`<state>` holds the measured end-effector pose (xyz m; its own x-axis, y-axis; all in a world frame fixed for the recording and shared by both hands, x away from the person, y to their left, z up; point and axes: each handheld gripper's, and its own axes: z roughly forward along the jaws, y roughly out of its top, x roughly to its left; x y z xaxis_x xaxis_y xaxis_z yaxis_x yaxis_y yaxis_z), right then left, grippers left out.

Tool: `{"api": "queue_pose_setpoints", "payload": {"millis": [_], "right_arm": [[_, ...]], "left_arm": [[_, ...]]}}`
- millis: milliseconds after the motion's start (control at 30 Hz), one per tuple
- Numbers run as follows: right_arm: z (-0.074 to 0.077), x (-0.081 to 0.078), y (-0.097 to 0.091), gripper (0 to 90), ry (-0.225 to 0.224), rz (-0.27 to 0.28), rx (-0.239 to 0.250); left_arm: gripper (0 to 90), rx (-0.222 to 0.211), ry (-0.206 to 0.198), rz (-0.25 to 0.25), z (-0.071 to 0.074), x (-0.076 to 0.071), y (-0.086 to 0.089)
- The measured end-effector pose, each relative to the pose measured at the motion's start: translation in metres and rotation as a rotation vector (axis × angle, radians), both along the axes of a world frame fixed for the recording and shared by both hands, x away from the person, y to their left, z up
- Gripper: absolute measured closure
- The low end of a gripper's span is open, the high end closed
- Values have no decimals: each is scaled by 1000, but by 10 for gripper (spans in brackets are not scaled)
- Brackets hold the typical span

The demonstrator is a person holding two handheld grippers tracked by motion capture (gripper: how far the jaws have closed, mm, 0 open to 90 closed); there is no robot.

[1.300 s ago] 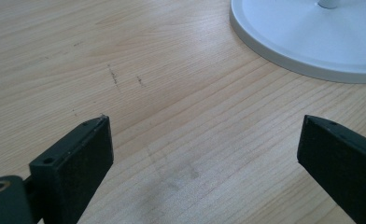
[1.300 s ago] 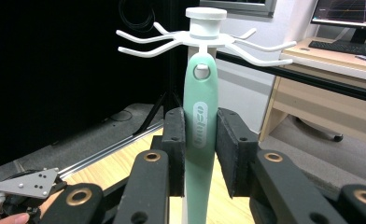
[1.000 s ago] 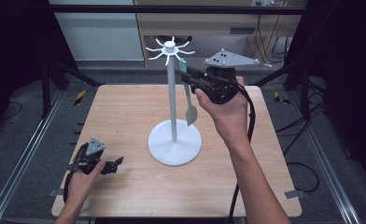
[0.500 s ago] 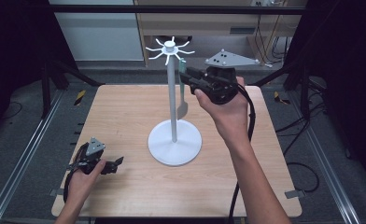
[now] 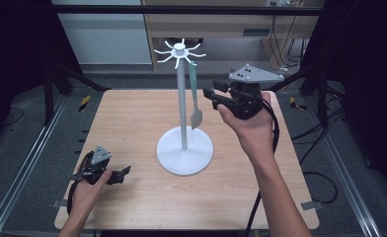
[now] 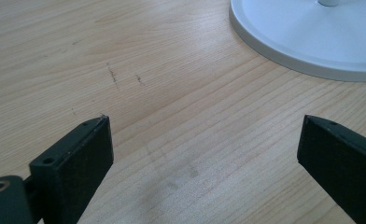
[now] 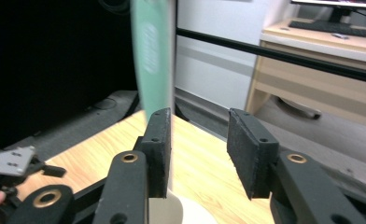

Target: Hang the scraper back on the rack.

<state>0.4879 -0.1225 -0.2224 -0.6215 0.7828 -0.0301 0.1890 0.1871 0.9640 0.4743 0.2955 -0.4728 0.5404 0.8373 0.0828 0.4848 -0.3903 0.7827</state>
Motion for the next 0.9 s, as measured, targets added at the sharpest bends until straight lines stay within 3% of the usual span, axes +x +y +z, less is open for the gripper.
{"api": "queue_pose_setpoints", "payload": {"millis": [300,567,800,900], "right_arm": [[-30,0,-20,521,33,-84,-41],[-63,-1,-33,447,96,-126,-83],[-89,-4,-42,410,126,-154,-100],[-103,-6,-45,333,133,-186,-104]], "left_arm": [[32,2,1,2,0,0,1],[32,4,1,3,0,0,1],[32,-5,1,10,0,0,3],[32,-8,-2,12,0,0,3]]}}
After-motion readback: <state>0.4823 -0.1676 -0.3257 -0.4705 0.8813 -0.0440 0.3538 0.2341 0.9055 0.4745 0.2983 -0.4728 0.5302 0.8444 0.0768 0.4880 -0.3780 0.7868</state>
